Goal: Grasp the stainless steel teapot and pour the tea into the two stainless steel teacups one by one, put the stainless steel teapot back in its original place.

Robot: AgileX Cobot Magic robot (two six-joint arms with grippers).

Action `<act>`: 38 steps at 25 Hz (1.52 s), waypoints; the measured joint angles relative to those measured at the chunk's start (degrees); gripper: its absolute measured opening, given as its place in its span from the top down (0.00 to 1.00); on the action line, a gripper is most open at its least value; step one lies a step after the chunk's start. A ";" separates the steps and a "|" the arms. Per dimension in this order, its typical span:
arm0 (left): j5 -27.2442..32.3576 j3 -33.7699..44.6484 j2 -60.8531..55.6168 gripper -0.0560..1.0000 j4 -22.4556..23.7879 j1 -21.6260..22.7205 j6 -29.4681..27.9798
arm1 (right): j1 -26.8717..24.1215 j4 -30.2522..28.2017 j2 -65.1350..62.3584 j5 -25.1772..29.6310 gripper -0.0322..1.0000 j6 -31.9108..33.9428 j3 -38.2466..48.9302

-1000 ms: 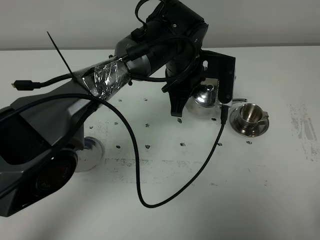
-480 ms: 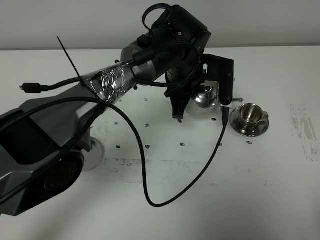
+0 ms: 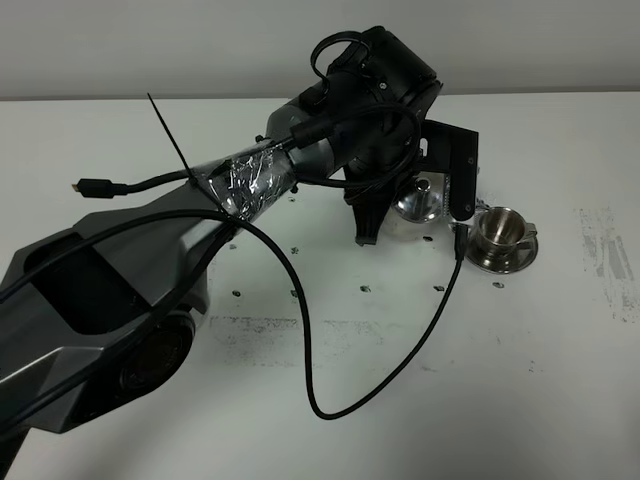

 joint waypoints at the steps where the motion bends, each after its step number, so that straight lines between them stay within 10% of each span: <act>1: 0.00 0.00 0.12 0.77 0.27 0.00 -0.18 | 0.00 0.00 0.00 0.00 0.56 0.00 0.00; 38: -3.00 -0.06 1.83 0.77 12.46 -3.89 -3.15 | 0.00 0.00 0.00 0.00 0.56 0.03 0.00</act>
